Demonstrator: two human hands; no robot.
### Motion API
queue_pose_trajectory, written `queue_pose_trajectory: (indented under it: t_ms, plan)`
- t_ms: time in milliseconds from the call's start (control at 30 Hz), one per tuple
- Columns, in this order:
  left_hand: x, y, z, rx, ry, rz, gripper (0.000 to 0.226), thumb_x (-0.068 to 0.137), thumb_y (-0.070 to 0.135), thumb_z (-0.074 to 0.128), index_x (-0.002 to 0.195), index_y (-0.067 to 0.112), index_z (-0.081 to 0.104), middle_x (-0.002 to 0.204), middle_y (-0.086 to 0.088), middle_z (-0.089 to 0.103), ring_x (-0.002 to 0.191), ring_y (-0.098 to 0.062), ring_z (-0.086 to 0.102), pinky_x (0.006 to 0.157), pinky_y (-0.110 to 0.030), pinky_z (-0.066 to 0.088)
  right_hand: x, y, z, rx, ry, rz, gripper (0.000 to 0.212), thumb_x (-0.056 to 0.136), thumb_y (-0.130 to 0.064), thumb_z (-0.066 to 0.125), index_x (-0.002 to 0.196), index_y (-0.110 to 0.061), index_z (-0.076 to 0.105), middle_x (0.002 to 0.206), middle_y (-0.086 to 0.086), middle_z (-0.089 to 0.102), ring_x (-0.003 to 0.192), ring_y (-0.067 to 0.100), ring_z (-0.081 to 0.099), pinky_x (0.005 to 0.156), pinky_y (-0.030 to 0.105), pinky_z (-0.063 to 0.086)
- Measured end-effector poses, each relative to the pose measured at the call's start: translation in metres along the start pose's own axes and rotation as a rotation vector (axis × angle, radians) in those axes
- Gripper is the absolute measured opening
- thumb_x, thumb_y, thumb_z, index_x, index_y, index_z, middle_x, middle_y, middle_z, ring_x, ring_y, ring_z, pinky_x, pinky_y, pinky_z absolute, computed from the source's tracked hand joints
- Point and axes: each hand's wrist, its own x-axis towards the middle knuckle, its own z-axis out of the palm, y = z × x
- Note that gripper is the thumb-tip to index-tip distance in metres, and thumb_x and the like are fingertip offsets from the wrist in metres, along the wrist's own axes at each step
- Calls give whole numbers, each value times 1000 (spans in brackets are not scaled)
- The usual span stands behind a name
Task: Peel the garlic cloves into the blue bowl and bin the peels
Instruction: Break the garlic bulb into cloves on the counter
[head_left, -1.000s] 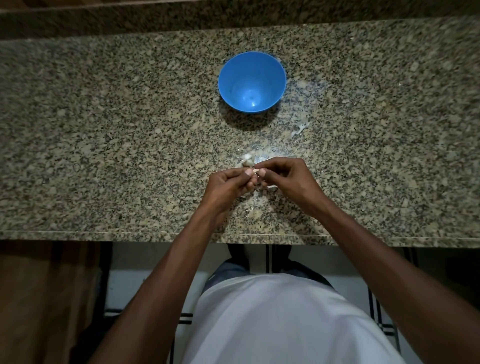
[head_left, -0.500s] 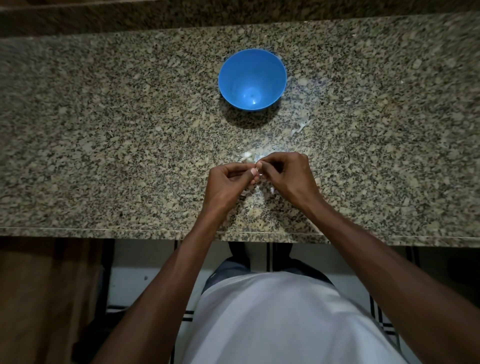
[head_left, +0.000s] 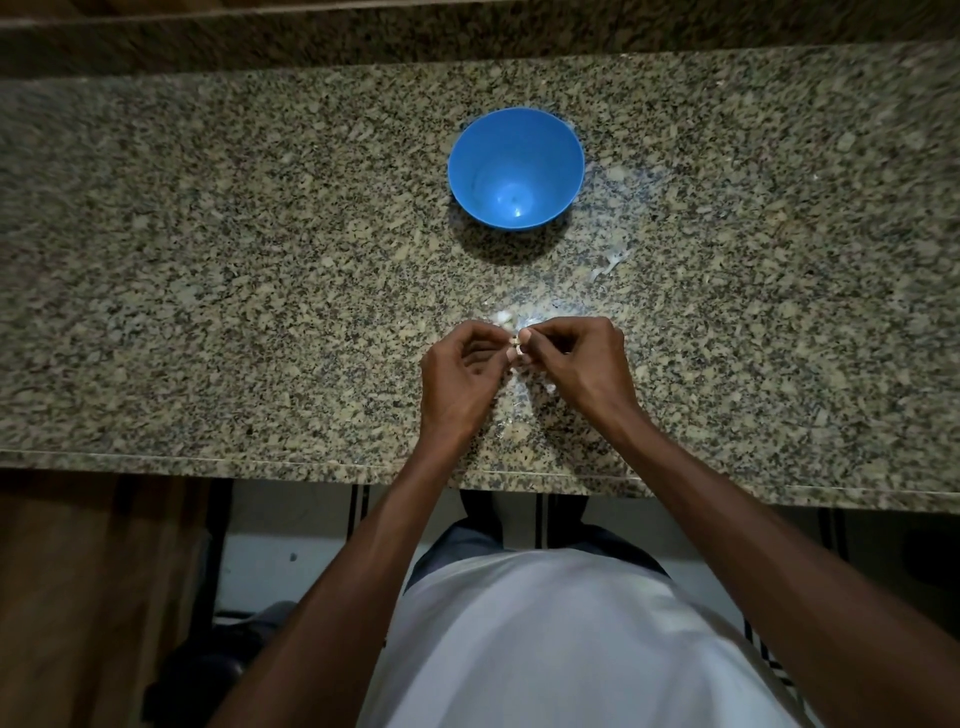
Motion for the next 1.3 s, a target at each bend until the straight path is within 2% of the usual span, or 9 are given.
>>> queue_pose_trajectory:
  t_ms: [233, 500, 633, 767, 933, 1033, 1100, 1200, 1300]
  plan:
    - [1, -2, -2, 173, 5, 121, 17, 94, 27, 76, 105, 14, 76, 95, 6, 76, 86, -2, 73, 77, -19, 61, -4, 2, 0, -17, -35, -47, 26, 96, -34, 75, 107, -12, 81, 86, -4, 79, 72, 1, 75, 66, 19, 62]
    - [5, -4, 2, 313, -45, 89, 11, 99, 21, 68, 107, 12, 69, 97, 2, 72, 87, -2, 67, 72, -11, 54, -4, 12, 3, 47, -85, -45, 24, 92, -31, 79, 110, -15, 80, 97, -5, 80, 84, 1, 76, 76, 19, 62]
    - [5, -2, 5, 249, -125, -53, 15, 105, 27, 58, 111, 14, 65, 99, 1, 68, 86, -6, 63, 72, -19, 51, -3, 16, 1, -35, -34, -177, 19, 94, -21, 78, 111, -13, 80, 98, -6, 78, 85, -1, 74, 74, 14, 59]
    - [2, -1, 6, 64, -210, -206, 24, 108, 34, 51, 113, 14, 63, 97, -3, 65, 82, -18, 58, 76, -36, 50, 4, 21, 1, -179, -20, -310, 18, 94, -12, 76, 112, -9, 80, 101, 2, 78, 85, 8, 73, 74, 24, 63]
    - [-4, -1, 0, -72, -183, -238, 19, 106, 29, 55, 111, 14, 65, 93, -6, 65, 83, -22, 61, 79, -38, 54, 10, 27, -3, -41, 4, -106, 16, 93, -18, 78, 108, -12, 81, 98, -6, 79, 86, -4, 72, 82, 27, 63]
    - [-4, -6, -7, 19, -104, -180, 4, 98, 18, 70, 102, 18, 70, 98, -2, 74, 91, -18, 72, 86, -32, 62, 10, 29, -8, 125, -110, 22, 16, 96, -18, 75, 108, -8, 79, 97, 4, 81, 89, 18, 78, 85, 39, 65]
    - [-3, -8, -7, 119, -84, -164, 10, 93, 9, 73, 100, 15, 72, 99, 0, 74, 92, -15, 73, 86, -32, 63, 9, 29, -8, 290, -181, 118, 17, 99, -12, 71, 109, 1, 75, 96, 16, 80, 90, 34, 78, 84, 47, 65]
    - [-3, -7, -3, 219, -60, -151, 17, 91, 0, 70, 99, 15, 73, 98, 4, 74, 91, -14, 72, 85, -33, 63, 5, 28, -7, 422, -196, 187, 19, 99, -4, 69, 112, 10, 71, 96, 26, 77, 88, 32, 79, 81, 40, 66]
    - [-3, -7, -2, 234, -47, -109, 24, 90, -1, 69, 105, 17, 77, 103, 5, 76, 94, -9, 71, 86, -30, 62, 2, 29, -9, 391, -184, 146, 19, 97, -7, 72, 112, 5, 74, 96, 21, 79, 90, 30, 78, 80, 35, 64]
